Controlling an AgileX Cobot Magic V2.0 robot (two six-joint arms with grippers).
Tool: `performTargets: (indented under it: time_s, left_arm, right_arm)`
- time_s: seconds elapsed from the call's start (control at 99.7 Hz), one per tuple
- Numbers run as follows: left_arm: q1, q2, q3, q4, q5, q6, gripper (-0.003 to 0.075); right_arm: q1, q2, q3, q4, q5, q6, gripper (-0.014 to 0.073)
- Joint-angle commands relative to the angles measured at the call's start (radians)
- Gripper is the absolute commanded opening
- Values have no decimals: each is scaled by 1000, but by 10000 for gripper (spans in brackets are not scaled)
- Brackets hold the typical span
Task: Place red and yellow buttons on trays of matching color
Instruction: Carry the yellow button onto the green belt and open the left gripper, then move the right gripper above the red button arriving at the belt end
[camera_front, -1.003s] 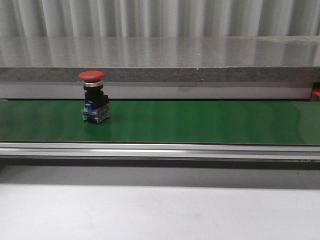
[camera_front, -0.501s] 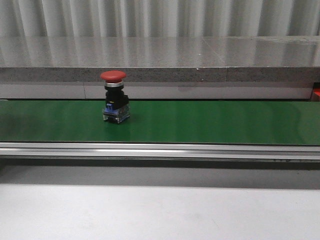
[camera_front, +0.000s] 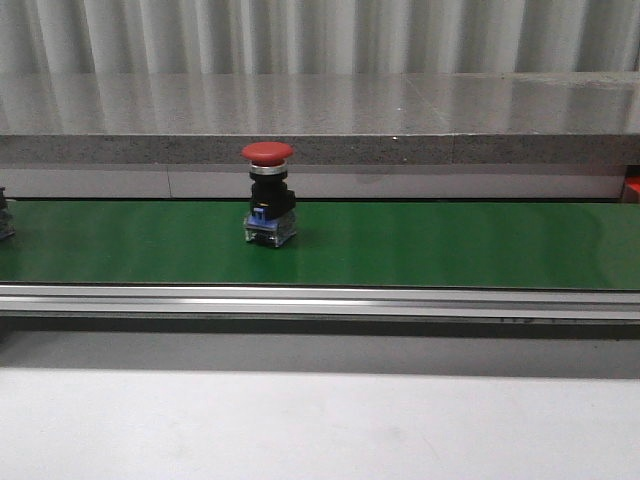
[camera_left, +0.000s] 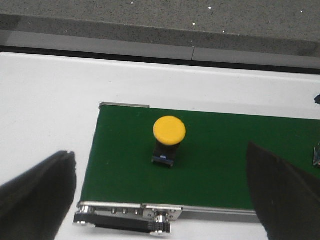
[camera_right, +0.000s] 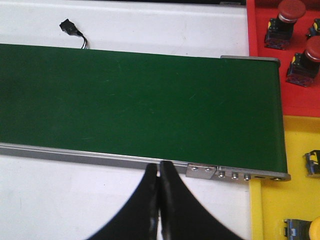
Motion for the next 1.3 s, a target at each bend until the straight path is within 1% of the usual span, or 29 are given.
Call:
performTargets:
  time_s: [0.0,0.211,0.261,0.311,0.401,0.431,0.451,0.501,0.521,0.572,0.632,0.912,0.983,1.013,1.023,1.033,1.053,1.073,1.103,1.123,1.143,1.153,1.163,1.173,1.193,1.203,1.243,1.263,1.294]
  left_arm:
    - [-8,-103,41,0,-68,1,639]
    - [-8,-317,204,0,-70,1,632]
    - [-8,-348,232,5,-70,1,609]
    - [-8,-372,259,9,-70,1,567]
    - [-8,-395,288,18,-70,1,440]
    - [-8,-395,294,18,-70,1,375]
    - [-8,-395,297,18,-68,1,347]
    - [-8,-395,304,18,-68,1,231]
    - [-8,-395,304,18,-68,1,202]
    - [-8,-395,306,18,-68,1,85]
    - [-8,-395,306,18,-70,1,-20]
    - [-8,-395,306,25,-72,1,-19]
    - [-8,-395,306,25,-68,1,-19]
    - [-8,-395,306,25,-68,1,-19]
    - [-8,-395,306,25,-68,1,-19]
    - [-8,-395,306,25,-68,1,-19]
    - [-8,-395,306,25,-68,1,-19]
    - [-8,-395,306,25,-68,1,-19]
    - [-8,-395,306,25,-68,1,-19]
    - [-8,-395,306,25,-68,1,-19]
    - [-8,-395,306,25,-68,1,-19]
    - [-8,-395,306,25,-68,1,-19]
    - [-8,-395,306,25,-68,1,-19]
    - [-8,-395,306,25,-68,1,-19]
    - [-8,-395,306,25,-68,1,-19]
    - [-8,-395,306,25,-68,1,-19]
    - [-8,-395,306,25,-68,1,-19]
    - [-8,-395,306,25,-68,1,-19]
    - [-8,-395,306,25,-68,1,-19]
  right_arm:
    - [-1,-6,-25,12,-48,-10,-66]
    - [-1,-6,-25,12,-48,-10,-66]
    - [-1,-6,-25,12,-48,-10,-66]
    - [-1,-6,-25,12,-48,-10,-66]
    - [-1,-6,-25,12,-49,-10,-66]
    - [-1,-6,-25,12,-49,-10,-66]
    - [-1,-6,-25,12,-50,-10,-66]
    - [-1,-6,-25,12,-53,-10,-66]
    - [-1,-6,-25,12,-54,-10,-66]
    - [-1,-6,-25,12,-55,-10,-66]
    - [-1,-3,-25,12,-55,-10,-66]
    - [-1,0,-25,27,-45,-10,-65]
    - [-1,5,-25,39,-44,-10,-43]
    - [-1,8,-25,44,-44,-10,-4]
    - [-1,8,-25,45,-44,-10,-4]
    - [-1,11,-25,48,-43,-10,29]
    - [-1,13,-25,53,-43,-10,56]
    - [-1,17,-25,57,-42,-10,103]
    - [-1,20,-25,62,-42,-11,197]
    - [-1,23,-25,64,-41,-11,239]
    - [-1,26,-25,66,-41,-11,309]
    - [-1,27,-25,66,-41,-11,357]
    - [-1,28,-25,66,-43,-11,381]
    - [-1,28,-25,66,-45,-11,430]
    - [-1,29,-25,66,-50,-11,479]
    - [-1,30,-25,66,-52,-11,525]
    - [-1,30,-25,66,-70,-11,648]
    - [-1,30,-25,66,-78,-13,676]
    - [-1,30,-25,67,-90,-18,654]
